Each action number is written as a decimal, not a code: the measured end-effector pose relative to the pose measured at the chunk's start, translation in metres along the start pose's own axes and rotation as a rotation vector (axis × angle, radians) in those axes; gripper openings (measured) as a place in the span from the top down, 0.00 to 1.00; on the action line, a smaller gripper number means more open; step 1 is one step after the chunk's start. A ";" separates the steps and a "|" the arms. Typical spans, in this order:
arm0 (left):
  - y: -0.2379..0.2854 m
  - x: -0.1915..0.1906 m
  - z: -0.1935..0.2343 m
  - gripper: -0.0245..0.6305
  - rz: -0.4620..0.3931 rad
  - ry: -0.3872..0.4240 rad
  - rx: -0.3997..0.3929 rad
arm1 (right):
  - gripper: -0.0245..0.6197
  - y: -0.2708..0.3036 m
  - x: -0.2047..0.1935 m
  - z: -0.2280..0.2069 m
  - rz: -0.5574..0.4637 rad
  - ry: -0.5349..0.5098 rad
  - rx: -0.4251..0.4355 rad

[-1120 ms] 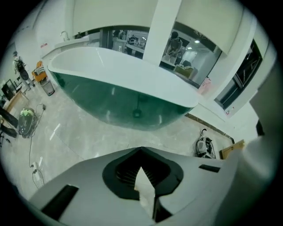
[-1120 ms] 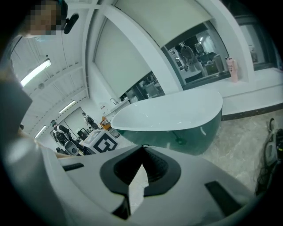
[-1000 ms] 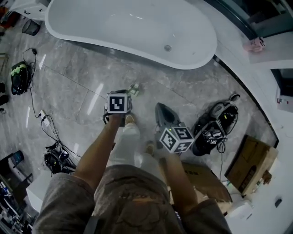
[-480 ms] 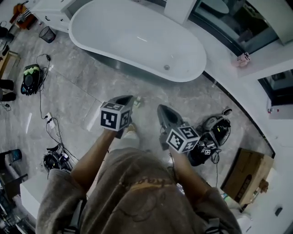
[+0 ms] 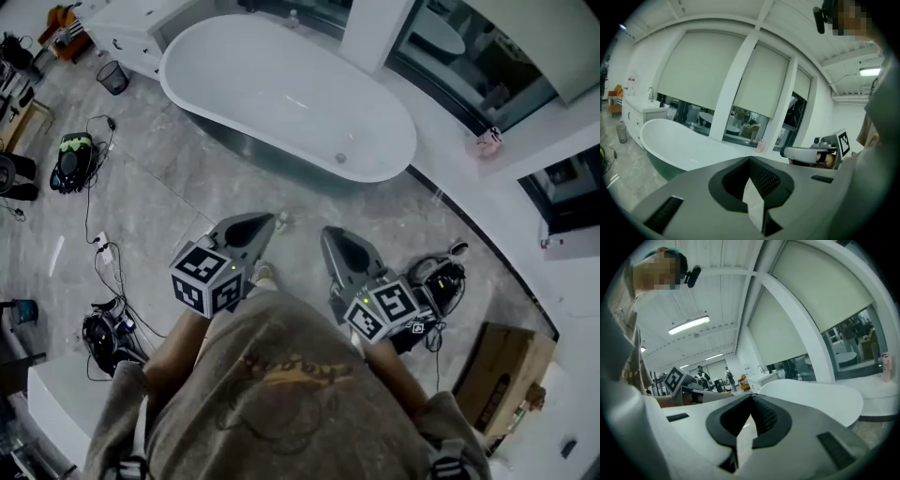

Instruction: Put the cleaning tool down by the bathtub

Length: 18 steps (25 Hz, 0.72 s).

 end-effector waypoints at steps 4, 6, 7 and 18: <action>-0.032 0.008 -0.013 0.95 -0.121 0.034 -0.020 | 0.96 -0.012 0.011 0.022 -0.049 -0.030 0.035; -0.044 0.011 -0.016 0.95 -0.163 0.045 -0.020 | 0.96 -0.015 0.015 0.029 -0.072 -0.041 0.051; -0.048 0.013 -0.017 0.95 -0.180 0.050 -0.021 | 0.96 -0.016 0.017 0.031 -0.078 -0.047 0.058; -0.059 0.006 -0.019 0.95 -0.208 0.072 0.004 | 0.96 -0.017 0.024 0.044 -0.081 -0.102 0.122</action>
Point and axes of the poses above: the fingertips, and each gripper's own axes: y forward along the fingers, z to its left, x out of its top, the point moved 4 cm from there along -y, backward along the fingers, and after that the axes turned 9 degrees about z, right-handed, at the moved point
